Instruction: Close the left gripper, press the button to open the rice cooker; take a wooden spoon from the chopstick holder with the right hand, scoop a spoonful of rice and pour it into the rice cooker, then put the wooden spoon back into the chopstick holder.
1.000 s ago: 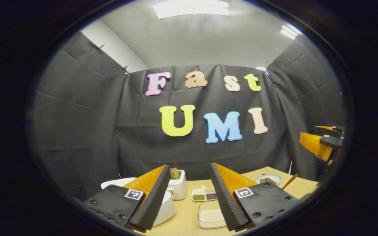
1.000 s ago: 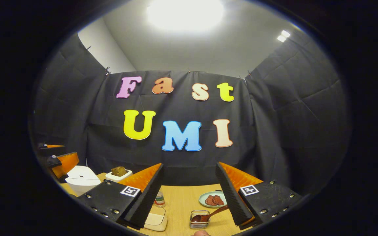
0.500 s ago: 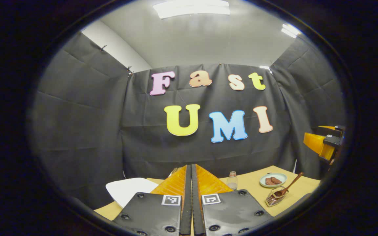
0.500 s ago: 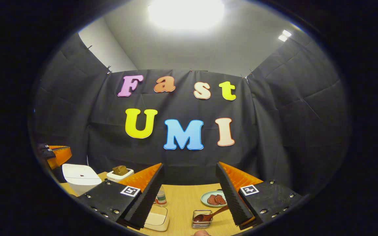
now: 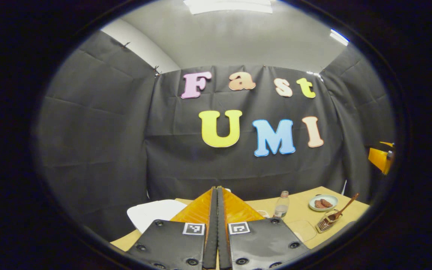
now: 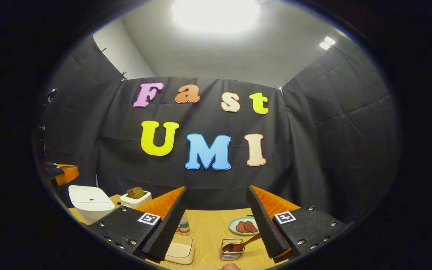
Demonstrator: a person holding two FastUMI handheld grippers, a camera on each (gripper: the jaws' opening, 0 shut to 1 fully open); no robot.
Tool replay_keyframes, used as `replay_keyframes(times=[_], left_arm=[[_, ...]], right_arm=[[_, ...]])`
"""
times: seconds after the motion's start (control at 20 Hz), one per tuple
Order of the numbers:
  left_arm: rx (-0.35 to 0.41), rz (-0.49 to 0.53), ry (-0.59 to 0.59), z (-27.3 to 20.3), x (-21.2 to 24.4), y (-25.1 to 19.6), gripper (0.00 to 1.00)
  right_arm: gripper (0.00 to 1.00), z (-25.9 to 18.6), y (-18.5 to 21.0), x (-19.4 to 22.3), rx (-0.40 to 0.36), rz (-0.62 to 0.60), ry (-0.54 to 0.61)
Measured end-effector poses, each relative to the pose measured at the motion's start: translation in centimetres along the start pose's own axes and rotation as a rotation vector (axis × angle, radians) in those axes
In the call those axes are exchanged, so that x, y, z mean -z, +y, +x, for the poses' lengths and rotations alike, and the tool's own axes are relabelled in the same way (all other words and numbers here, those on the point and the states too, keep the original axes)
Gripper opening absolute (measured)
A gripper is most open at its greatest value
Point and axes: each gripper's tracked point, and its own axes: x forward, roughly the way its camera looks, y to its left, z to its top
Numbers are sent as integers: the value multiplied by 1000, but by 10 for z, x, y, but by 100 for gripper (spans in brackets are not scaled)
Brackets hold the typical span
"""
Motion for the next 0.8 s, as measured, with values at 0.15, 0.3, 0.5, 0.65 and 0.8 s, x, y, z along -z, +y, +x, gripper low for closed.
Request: replay_keyframes(times=[0.15,0.3,0.5,0.65,0.8], left_arm=[[-15,-14,35,21,17,27,9],[-44,-27,82,44,45,53,9],[-54,-65,144,66,83,80,10],[-65,-83,202,76,116,95,9],[-70,-97,248,86,145,105,9]], right_arm=[[95,-3,5,0,23,-16,3],[95,-3,10,2,46,-27,12],[95,-9,20,6,76,-58,33],[95,-14,27,11,91,-74,47],[95,-15,31,14,104,-96,63]])
